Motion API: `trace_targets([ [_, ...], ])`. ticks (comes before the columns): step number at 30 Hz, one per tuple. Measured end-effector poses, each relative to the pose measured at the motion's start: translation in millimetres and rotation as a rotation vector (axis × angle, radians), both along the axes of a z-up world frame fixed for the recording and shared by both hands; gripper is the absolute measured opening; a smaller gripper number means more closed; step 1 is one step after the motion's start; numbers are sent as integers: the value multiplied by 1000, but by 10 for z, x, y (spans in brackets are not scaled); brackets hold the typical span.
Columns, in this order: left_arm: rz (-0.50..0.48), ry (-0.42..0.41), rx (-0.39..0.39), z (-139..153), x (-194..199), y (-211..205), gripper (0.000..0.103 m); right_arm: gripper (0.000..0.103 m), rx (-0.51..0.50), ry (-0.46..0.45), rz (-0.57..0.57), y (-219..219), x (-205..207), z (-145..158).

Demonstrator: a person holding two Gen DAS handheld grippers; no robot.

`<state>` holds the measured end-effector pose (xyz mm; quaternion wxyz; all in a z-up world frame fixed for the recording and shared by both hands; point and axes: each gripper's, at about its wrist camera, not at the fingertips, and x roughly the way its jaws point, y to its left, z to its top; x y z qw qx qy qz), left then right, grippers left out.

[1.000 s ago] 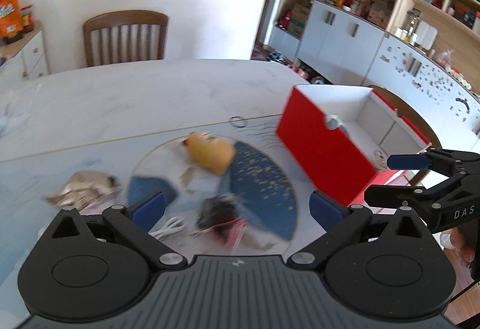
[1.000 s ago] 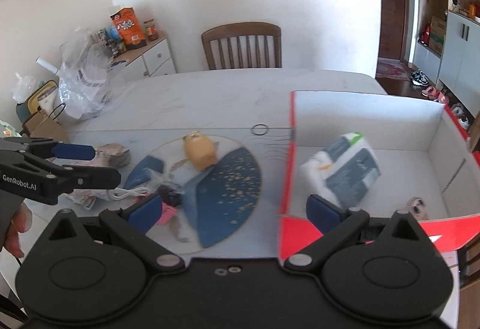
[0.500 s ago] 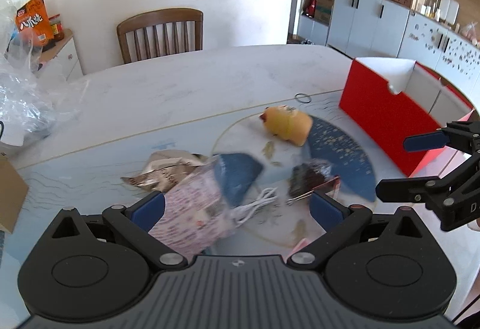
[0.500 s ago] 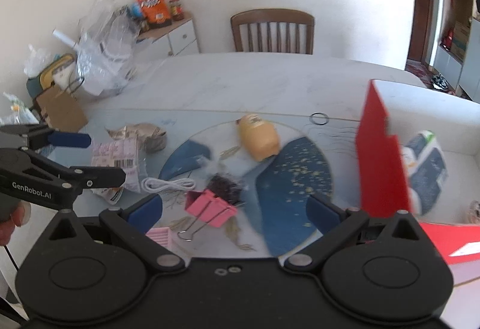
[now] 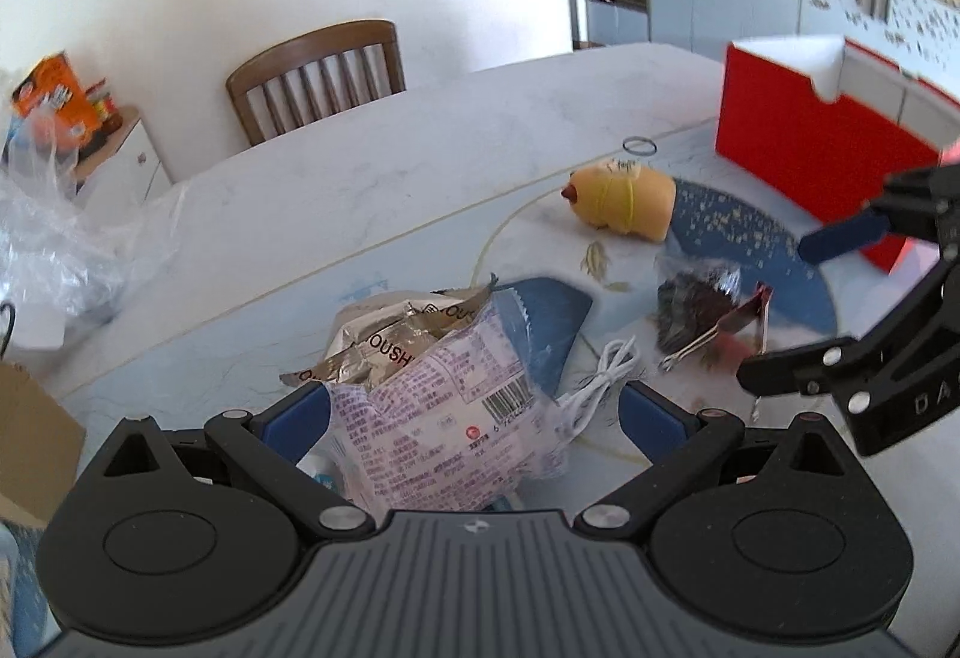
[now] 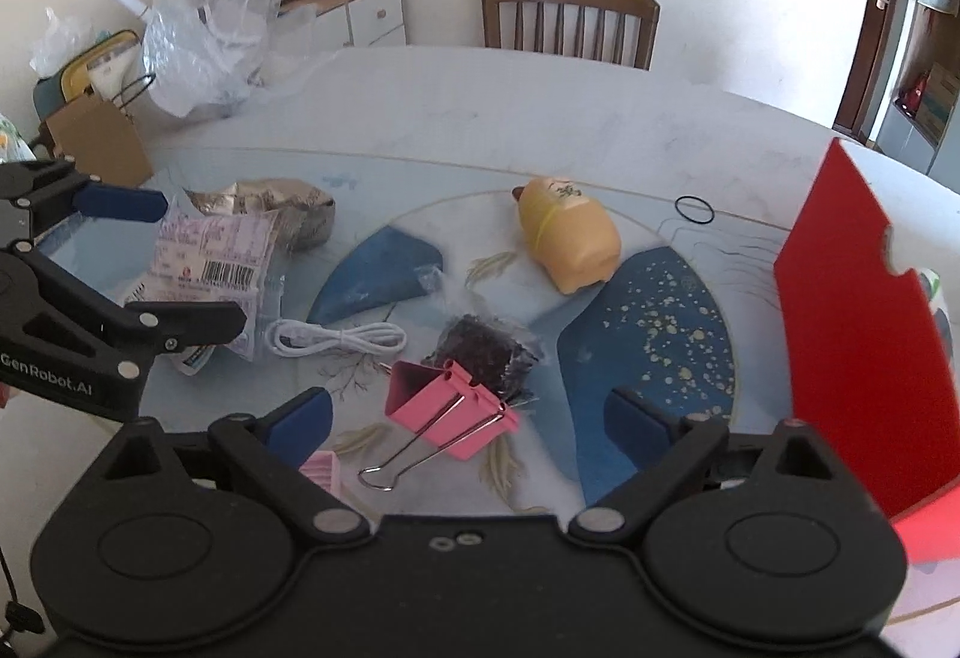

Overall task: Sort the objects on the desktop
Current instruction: 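Move both tools back over the placemat items, then grasp the pink-and-white snack bag with the left tool while the right tool grasps the pink binder clip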

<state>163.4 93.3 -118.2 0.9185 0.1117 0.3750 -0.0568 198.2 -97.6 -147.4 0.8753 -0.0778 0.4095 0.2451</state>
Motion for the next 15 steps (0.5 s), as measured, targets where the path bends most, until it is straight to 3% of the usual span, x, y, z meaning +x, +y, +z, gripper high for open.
trace_targets([
  [7,-21,23,85,-145,67,-15,103,94,-24,19,23,67,65,-74],
  [15,22,32,69,-181,66,5,103,88,-33,51,35,96,108,-162],
])
